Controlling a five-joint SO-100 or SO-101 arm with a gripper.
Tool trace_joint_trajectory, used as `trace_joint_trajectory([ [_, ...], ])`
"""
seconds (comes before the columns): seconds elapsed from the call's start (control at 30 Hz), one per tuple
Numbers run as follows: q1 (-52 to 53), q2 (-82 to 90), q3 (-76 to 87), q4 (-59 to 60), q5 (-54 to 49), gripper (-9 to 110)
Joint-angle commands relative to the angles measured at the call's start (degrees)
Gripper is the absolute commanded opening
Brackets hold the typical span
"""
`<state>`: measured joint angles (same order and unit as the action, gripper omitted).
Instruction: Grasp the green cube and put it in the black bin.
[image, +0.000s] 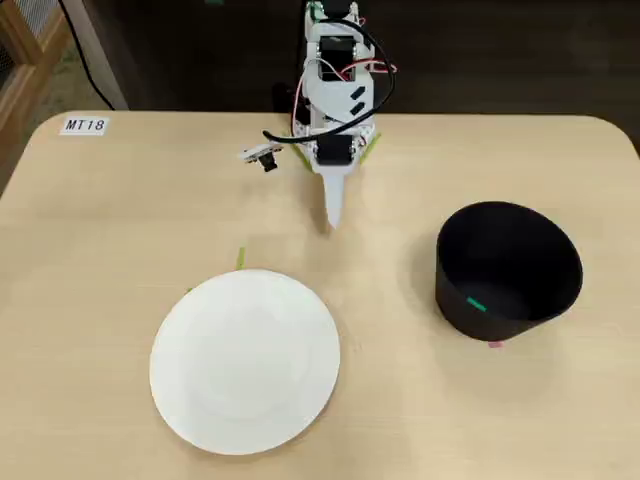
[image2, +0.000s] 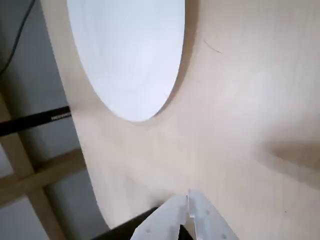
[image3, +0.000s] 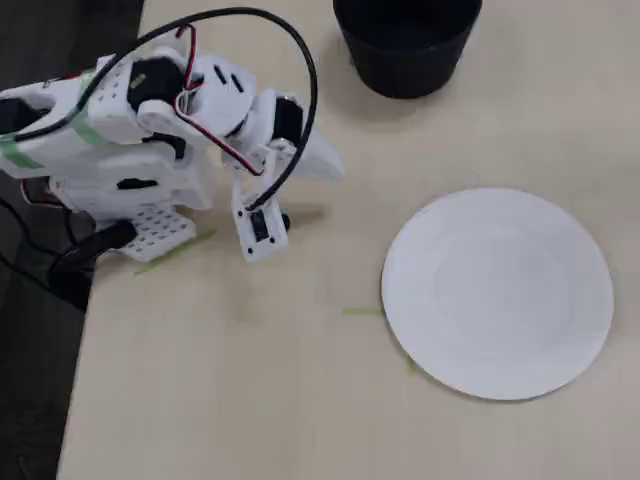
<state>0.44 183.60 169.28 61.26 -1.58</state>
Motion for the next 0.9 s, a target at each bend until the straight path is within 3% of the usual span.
trace_joint_trajectory([
  [0.0,-0.4,0.1,-0.2,-0.8,-0.4,0],
  [0.87,-0.4,0.1,0.1,-1.5,-1.0,0],
])
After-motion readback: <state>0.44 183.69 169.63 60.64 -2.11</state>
